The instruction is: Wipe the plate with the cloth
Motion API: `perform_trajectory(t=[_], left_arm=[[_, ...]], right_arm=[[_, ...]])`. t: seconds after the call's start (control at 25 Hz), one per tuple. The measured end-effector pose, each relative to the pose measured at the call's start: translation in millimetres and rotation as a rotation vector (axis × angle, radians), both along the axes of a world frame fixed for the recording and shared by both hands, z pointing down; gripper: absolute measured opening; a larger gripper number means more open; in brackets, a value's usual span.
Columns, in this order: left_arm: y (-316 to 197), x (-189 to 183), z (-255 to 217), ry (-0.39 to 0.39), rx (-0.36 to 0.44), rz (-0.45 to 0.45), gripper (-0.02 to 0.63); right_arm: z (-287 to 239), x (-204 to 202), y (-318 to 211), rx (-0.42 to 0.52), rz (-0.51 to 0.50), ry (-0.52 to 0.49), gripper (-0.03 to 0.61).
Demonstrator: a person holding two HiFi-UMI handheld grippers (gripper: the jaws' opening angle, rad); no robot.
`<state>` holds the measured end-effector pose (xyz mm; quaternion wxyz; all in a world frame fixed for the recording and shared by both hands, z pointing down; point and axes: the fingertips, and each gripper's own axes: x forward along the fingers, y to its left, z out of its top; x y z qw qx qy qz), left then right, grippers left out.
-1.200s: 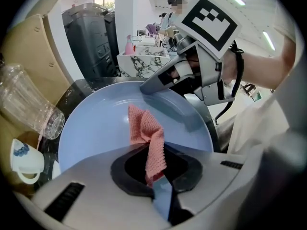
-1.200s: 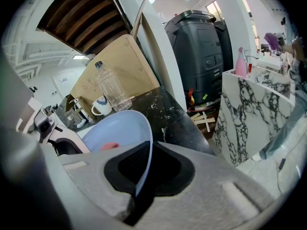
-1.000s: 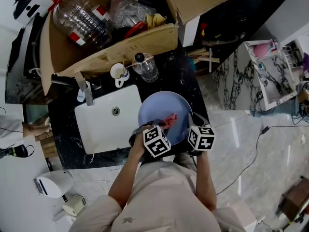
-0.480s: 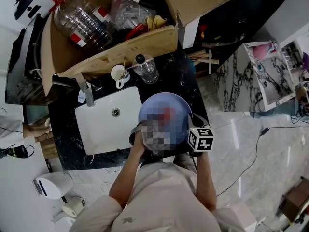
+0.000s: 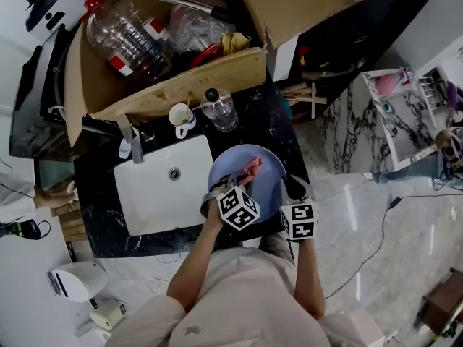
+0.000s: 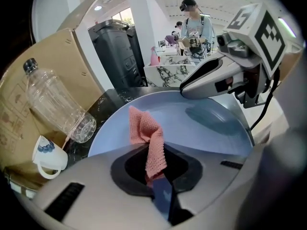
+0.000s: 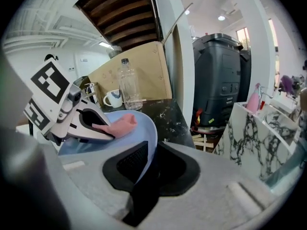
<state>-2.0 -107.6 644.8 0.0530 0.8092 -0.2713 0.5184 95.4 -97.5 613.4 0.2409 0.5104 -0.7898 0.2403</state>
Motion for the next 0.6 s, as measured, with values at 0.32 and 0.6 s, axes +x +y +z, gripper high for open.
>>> perform_trajectory(t=[0.32,0.6], left_arm=[[-6,5,-24,0.139,0.084,-0.069,0.032],[-10,5,-58,0.25,0.204,-0.126,0.032]], right_arm=[[-32,6,2,0.111,-0.03,0.004,0.044],[-56,3,-3,0.162,-0.061,-0.029,0.032]])
